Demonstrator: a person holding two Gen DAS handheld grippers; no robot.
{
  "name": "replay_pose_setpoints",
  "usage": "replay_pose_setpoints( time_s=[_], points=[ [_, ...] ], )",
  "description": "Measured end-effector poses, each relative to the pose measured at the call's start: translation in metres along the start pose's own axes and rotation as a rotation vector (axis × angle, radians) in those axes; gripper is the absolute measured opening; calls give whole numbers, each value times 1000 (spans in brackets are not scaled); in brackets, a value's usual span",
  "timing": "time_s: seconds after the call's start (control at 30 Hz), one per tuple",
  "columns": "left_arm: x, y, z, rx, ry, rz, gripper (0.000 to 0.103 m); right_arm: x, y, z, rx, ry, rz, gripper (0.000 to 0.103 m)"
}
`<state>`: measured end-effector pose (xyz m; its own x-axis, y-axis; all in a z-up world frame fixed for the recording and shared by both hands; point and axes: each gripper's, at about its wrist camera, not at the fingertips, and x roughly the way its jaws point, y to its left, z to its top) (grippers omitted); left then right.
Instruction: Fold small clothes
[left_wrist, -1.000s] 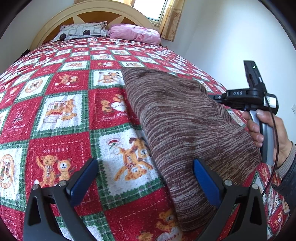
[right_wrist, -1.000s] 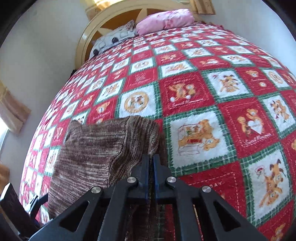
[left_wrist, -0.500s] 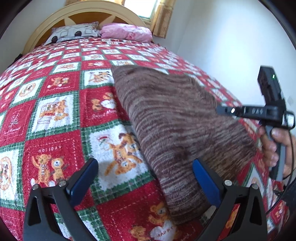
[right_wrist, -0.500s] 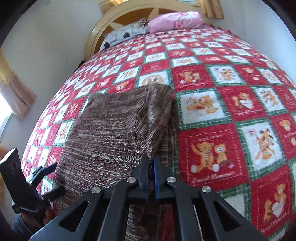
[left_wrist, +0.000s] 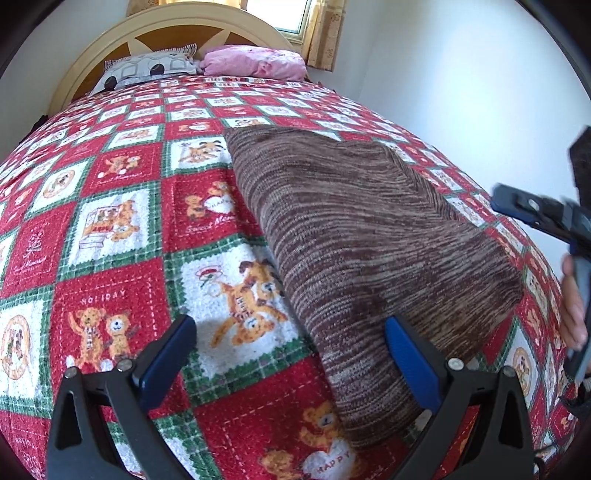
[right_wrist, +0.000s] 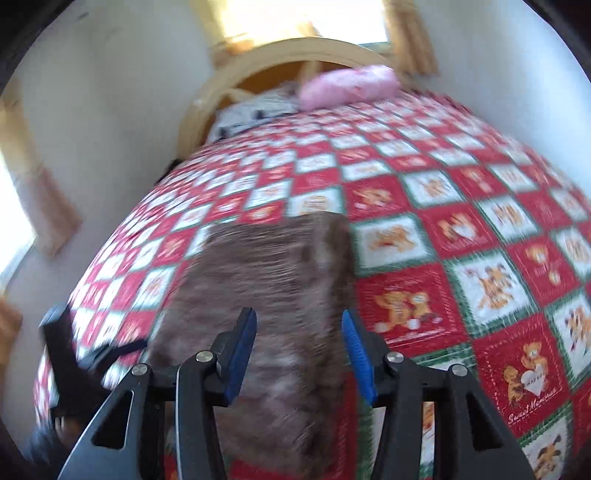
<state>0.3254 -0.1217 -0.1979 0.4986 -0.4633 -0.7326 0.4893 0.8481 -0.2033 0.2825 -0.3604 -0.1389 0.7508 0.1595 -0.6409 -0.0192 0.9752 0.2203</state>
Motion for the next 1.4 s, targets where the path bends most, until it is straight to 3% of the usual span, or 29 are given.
replay_pose_setpoints(
  time_s=[0.1,0.23,0.27,0.37,0.57,0.87,1.03,1.1,1.2,1.23,1.3,1.4],
  points=[
    [2,-1,1,6,8,12,103,11,15,-16,-81,66,12,50],
    [4,-4,0,18,15,28,103,36,4,-41,-95,181,-134,50],
    [4,-5,0,22,16,34,103,41,-6,-47,-67,201,-130,50],
    [4,-8,-1,34,19,47,103,32,-22,-52,7,165,-59,50],
    [4,-8,-1,28,20,47,103,18,-19,-46,-23,129,-77,52],
    [3,-5,1,8,11,35,103,5,-33,1,15,15,-64,53],
    [-17,-7,8,-11,-99,90,103,29,1,19,-73,27,63,53],
    [-20,-10,11,-28,-129,70,103,50,10,22,-97,83,99,53],
    [-4,-20,16,-5,-73,78,103,91,2,17,-87,223,-20,53],
    [5,-23,17,18,-40,101,103,96,0,16,-110,226,-61,53],
    [17,-28,16,52,26,115,103,94,-3,17,-129,225,-41,53],
    [15,-23,14,30,25,86,103,83,-6,21,-139,219,13,53]
  ],
)
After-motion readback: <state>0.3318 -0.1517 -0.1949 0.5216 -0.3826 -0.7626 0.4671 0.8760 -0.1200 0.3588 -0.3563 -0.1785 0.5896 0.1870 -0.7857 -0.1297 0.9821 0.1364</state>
